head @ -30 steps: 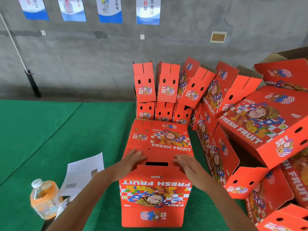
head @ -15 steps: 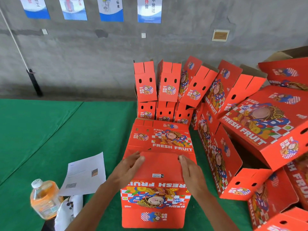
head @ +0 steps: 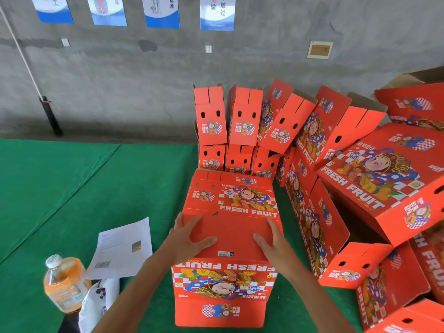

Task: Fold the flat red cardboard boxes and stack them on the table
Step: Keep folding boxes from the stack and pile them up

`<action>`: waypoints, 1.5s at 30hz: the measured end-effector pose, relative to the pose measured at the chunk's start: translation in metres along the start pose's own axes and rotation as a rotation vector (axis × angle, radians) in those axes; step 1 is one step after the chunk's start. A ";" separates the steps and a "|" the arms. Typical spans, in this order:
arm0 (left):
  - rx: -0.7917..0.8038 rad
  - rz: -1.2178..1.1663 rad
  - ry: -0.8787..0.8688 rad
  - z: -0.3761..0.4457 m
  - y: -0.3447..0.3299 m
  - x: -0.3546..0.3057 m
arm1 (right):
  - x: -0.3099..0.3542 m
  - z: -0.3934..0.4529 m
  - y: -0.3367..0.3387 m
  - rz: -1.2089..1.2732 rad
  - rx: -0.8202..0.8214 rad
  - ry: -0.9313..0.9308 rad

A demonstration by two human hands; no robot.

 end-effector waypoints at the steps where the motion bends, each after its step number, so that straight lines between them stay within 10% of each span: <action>1: -0.026 -0.007 0.012 -0.001 0.001 -0.001 | 0.000 0.001 0.004 0.041 0.035 -0.010; 12: 0.112 -0.302 -0.148 -0.009 0.029 -0.039 | 0.036 0.014 0.041 -0.151 0.217 0.028; 24: 0.216 0.467 0.086 -0.004 0.008 -0.025 | 0.063 0.005 0.003 -0.547 0.325 0.202; 30: 0.257 0.180 0.006 -0.006 0.020 -0.053 | 0.089 -0.008 -0.017 -0.856 0.407 0.277; 37: -0.152 -0.276 -0.171 -0.001 0.089 -0.099 | 0.113 0.005 0.017 -0.837 0.310 0.062; 45: 0.235 -0.413 -0.038 -0.032 0.074 -0.124 | 0.122 -0.009 0.035 -0.666 0.206 -0.181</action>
Point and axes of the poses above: each hand's wrist, its own z-axis towards the middle knuckle, its own y-axis out of the back of the hand, x = y × z, the point moved 5 cm from there along z, towards the middle knuckle, and after that the axes turned 3 degrees about x, right-handed, at the moved point
